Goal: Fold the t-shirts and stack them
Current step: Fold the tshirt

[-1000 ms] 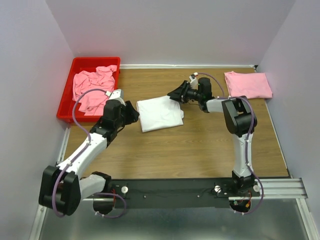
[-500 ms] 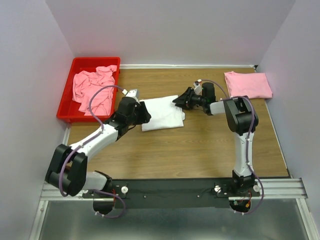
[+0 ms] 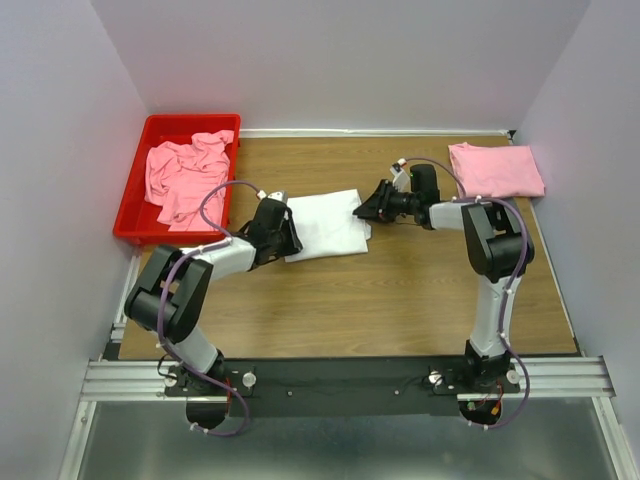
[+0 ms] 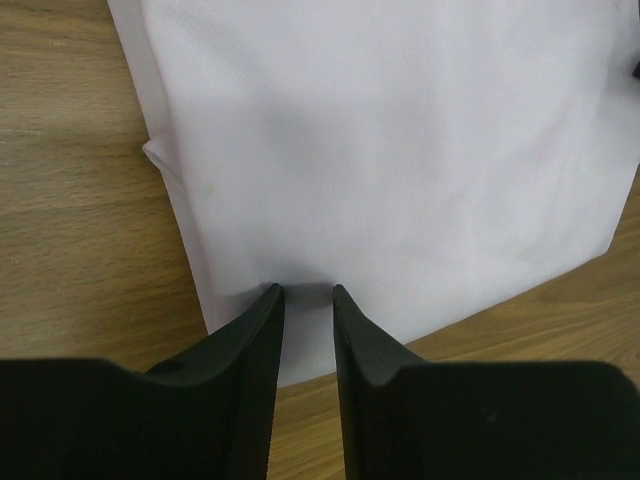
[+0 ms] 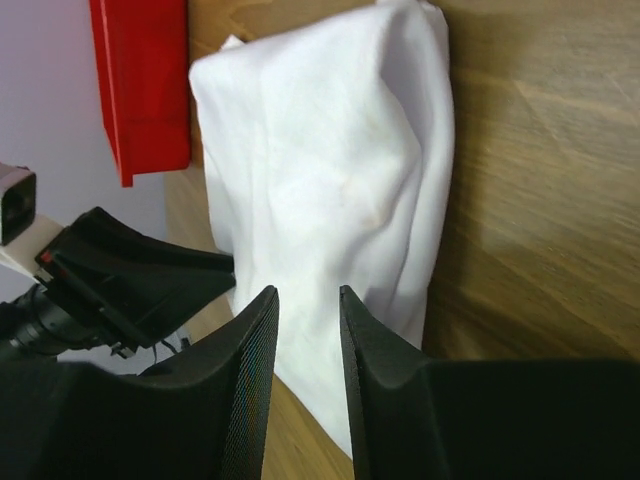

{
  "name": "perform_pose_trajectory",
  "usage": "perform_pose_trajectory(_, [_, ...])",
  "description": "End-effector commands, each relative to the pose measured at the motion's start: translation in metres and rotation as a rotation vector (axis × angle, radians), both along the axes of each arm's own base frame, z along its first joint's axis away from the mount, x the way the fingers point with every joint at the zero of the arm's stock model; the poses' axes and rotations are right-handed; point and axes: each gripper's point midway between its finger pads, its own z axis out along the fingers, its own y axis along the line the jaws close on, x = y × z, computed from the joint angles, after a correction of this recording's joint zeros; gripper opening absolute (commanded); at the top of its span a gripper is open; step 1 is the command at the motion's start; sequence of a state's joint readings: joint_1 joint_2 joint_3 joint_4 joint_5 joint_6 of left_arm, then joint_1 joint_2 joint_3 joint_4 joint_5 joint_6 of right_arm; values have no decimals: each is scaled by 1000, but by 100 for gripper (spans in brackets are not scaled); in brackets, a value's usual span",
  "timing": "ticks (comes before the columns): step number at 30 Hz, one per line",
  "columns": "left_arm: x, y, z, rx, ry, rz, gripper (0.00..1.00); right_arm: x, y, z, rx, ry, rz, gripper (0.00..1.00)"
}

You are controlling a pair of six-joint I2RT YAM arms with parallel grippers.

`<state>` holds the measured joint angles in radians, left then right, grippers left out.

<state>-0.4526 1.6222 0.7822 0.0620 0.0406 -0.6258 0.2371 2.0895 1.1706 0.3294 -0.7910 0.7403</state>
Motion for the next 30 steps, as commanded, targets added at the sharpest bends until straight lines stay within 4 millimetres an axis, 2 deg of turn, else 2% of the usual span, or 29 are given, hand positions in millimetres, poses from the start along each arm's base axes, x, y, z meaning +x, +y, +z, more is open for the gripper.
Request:
perform_pose_trajectory(1, [3, 11, -9, 25, 23, 47, 34, -26, -8, -48, -51, 137, 8, 36])
perform_pose_trajectory(4, [-12, 28, -22, 44, 73, 80, 34, -44, -24, -66, -91, 197, -44, 34])
perform_pose_trajectory(5, [-14, 34, -21, 37, 78, 94, 34, -48, -32, -70, -110, 209, -67, 34])
perform_pose_trajectory(8, [-34, 35, -27, 20, 119, 80, 34, -71, -44, -80, -167, 244, -91, 34])
perform_pose_trajectory(10, [-42, 30, -19, -2, 108, 59, 35, -82, -47, -77, -177, 248, -83, 34])
perform_pose_trajectory(12, [-51, 23, -10, -4, 98, 33, 39, -89, -47, -59, -171, 209, -73, 35])
perform_pose_trajectory(13, [-52, 12, 8, -19, 50, 3, 46, -91, -48, -53, -175, 188, -64, 37])
perform_pose_trajectory(14, [-53, 7, 17, -12, 20, -9, 51, -94, -49, -47, -183, 188, -57, 39])
perform_pose_trajectory(15, [-59, -6, 34, -11, -28, -63, 61, -89, -50, -27, -192, 120, -57, 42])
perform_pose_trajectory(17, [-52, -15, 61, 38, -131, -71, 69, -89, -55, -10, -223, 88, -68, 47])
perform_pose_trajectory(18, [-56, -31, 79, 61, -194, -143, 73, -89, -68, -4, -289, 78, -111, 52])
perform_pose_trajectory(20, [-54, -39, 92, 115, -252, -168, 75, -86, -88, -1, -392, 76, -183, 57])
perform_pose_trajectory(21, [-56, -48, 91, 140, -261, -202, 75, -76, -112, 2, -487, 52, -275, 60])
perform_pose_trajectory(22, [-60, -66, 102, 157, -302, -265, 75, -83, -125, -2, -539, 87, -306, 66])
perform_pose_trajectory(23, [-61, -74, 103, 189, -318, -293, 76, -84, -136, -2, -572, 93, -338, 69])
perform_pose_trajectory(24, [-64, -83, 90, 231, -304, -330, 76, -84, -156, -5, -615, 104, -393, 71])
perform_pose_trajectory(25, [-69, -103, 98, 261, -350, -392, 75, -89, -165, -2, -629, 116, -415, 77])
perform_pose_trajectory(26, [-66, -106, 94, 283, -348, -408, 75, -92, -173, -3, -637, 128, -432, 78])
perform_pose_trajectory(27, [-72, -117, 79, 340, -339, -445, 72, -93, -186, -4, -647, 144, -461, 79])
perform_pose_trajectory(28, [-74, -125, 74, 368, -345, -472, 71, -97, -191, -5, -650, 156, -471, 81])
perform_pose_trajectory(29, [-75, -138, 78, 391, -370, -505, 69, -104, -196, -6, -651, 170, -478, 81])
perform_pose_trajectory(30, [-78, -145, 62, 428, -353, -541, 67, -105, -202, -6, -643, 180, -488, 82])
